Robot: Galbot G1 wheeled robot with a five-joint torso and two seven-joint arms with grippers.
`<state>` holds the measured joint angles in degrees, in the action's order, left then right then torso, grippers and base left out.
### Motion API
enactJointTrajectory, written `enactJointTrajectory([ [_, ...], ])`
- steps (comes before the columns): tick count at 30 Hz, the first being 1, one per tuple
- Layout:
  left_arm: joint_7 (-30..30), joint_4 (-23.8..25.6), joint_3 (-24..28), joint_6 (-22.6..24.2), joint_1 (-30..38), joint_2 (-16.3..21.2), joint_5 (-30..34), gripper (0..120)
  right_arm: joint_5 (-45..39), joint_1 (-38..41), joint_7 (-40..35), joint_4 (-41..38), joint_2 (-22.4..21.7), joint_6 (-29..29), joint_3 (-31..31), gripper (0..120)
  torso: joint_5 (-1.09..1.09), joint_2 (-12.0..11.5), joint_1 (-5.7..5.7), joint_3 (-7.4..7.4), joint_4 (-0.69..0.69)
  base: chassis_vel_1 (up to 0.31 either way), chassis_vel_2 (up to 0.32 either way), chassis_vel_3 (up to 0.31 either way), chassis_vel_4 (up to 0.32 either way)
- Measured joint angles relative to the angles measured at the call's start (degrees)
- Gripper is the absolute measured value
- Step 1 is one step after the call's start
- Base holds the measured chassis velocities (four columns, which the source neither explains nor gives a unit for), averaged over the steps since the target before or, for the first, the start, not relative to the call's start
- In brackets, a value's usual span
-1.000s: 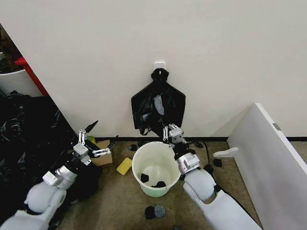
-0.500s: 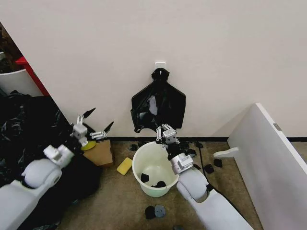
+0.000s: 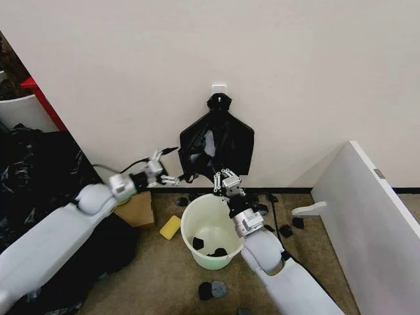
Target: Place the garbage bag over the trash bin.
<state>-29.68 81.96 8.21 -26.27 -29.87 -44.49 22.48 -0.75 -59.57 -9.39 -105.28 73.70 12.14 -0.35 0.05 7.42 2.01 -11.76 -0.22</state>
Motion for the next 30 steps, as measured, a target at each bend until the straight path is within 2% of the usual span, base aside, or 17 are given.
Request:
enactJointTrajectory([
  [2, -0.6, -0.9, 0.4, -0.2, 1.7, -0.1, -0.4, 95, 0.1, 0.2, 0.0, 0.2, 0.0, 0.0, 0.3, 0, 0.0, 0.0, 0.0, 0.0, 0.07, 0.0, 0.0, 0.0, 0.0],
  [4, -1.7, -1.6, 0.6, -0.4, 2.9, -0.4, -0.5, 94, 0.1, 0.4, 0.1, 0.4, 0.1, 0.1, 0.6, 0, 0.0, 0.0, -0.01, 0.01, 0.07, 0.0, 0.0, 0.0, 0.0],
  [9, -3.4, -2.7, 1.4, -1.2, 4.1, -1.5, -1.8, 87, 0.0, 0.5, 0.1, 0.5, 0.5, 0.1, 0.9, 0, -0.02, 0.0, -0.01, 0.0, 0.02, 0.0, 0.0, 0.0, 0.0],
  [13, -3.8, -3.5, 0.9, -1.5, 3.6, -3.2, -7.5, 69, 0.1, 0.0, 0.1, 0.2, 0.6, 0.1, 1.2, 0, -0.02, 0.0, -0.01, 0.01, 0.02, 0.0, 0.0, 0.0, 0.0],
  [15, -3.8, -3.5, 0.8, -1.5, 3.6, -3.2, -7.9, 68, 0.1, 0.0, 0.1, 0.1, 0.6, 0.1, 1.2, 0, -0.02, 0.0, -0.01, 0.0, 0.03, 0.0, 0.0, 0.0, 0.0],
  [17, -3.8, -3.8, 0.2, -1.5, 3.1, -3.5, -10.4, 62, 0.1, -0.2, 0.1, -0.2, 0.6, 0.1, 1.3, 0, -0.01, 0.0, -0.01, 0.01, 0.04, 0.0, 0.0, 0.0, 0.0],
  [18, -3.8, -4.2, -0.5, -1.5, 2.8, -3.9, -12.9, 54, 0.1, -0.3, 0.1, -0.5, 0.3, 0.0, 1.5, 0, -0.01, 0.0, -0.01, 0.01, 0.04, 0.0, 0.0, 0.0, 0.0],
  [20, -3.7, -4.6, -0.8, -1.5, 2.7, -4.2, -14.0, 46, 0.1, -0.4, 0.2, -0.6, 0.2, 0.0, 1.6, 0, -0.01, 0.0, -0.01, 0.01, 0.04, 0.0, 0.0, 0.0, 0.0],
  [23, -3.5, -4.8, -1.0, -1.4, 2.5, -4.5, -14.7, 40, 0.1, -0.4, 0.2, -0.8, 0.1, -0.1, 1.7, 0, -0.01, 0.0, -0.01, 0.01, 0.03, 0.0, 0.0, 0.0, 0.0],
  [29, -2.5, -3.6, -2.7, -1.3, 1.0, -4.5, -13.4, 12, 0.1, -1.0, 0.2, -1.4, -0.2, -0.2, 1.8, 0, -0.01, 0.0, -0.01, 0.01, 0.03, 0.0, 0.0, 0.0, 0.0],
  [30, -2.4, -3.4, -2.8, -1.3, 0.9, -4.5, -13.1, 10, 0.0, -1.0, 0.2, -1.5, -0.2, -0.2, 1.8, 0, -0.01, 0.0, -0.01, 0.01, 0.03, 0.0, 0.0, 0.0, 0.0],
])
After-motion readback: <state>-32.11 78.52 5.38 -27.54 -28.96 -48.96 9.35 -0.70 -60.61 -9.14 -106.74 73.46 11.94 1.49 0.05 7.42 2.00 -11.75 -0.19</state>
